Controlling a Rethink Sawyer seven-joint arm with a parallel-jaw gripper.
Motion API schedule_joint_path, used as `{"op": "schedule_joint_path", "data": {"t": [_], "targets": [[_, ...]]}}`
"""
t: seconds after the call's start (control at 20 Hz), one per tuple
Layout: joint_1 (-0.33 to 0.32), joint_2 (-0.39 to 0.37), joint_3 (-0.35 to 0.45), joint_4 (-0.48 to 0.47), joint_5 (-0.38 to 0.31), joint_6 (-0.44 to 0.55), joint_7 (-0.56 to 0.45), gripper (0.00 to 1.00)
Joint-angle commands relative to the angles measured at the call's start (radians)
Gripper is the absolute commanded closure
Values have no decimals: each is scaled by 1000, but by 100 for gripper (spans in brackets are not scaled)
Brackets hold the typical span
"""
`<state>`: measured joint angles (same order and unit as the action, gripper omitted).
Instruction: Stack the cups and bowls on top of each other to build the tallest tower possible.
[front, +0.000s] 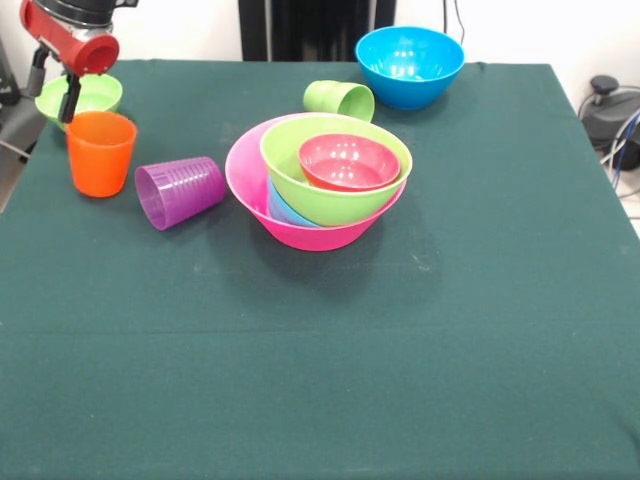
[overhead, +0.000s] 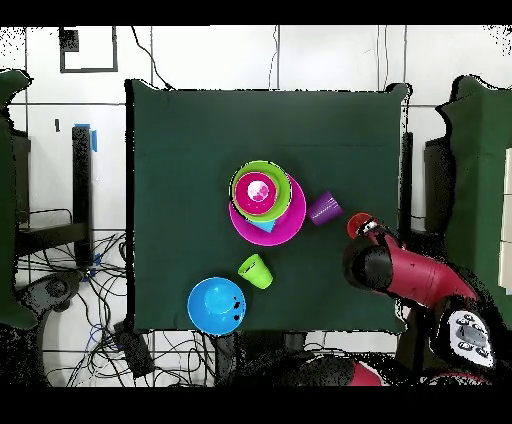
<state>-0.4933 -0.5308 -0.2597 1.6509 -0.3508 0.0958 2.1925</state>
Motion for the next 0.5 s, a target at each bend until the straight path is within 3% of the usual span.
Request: {"op": "schedule_joint_path", "data": {"t": [0.05,0.5], "targets": [[3,8,129,-42,-9,89,-6,0],[6,7,127,-48,-11,93,-9,0]]}}
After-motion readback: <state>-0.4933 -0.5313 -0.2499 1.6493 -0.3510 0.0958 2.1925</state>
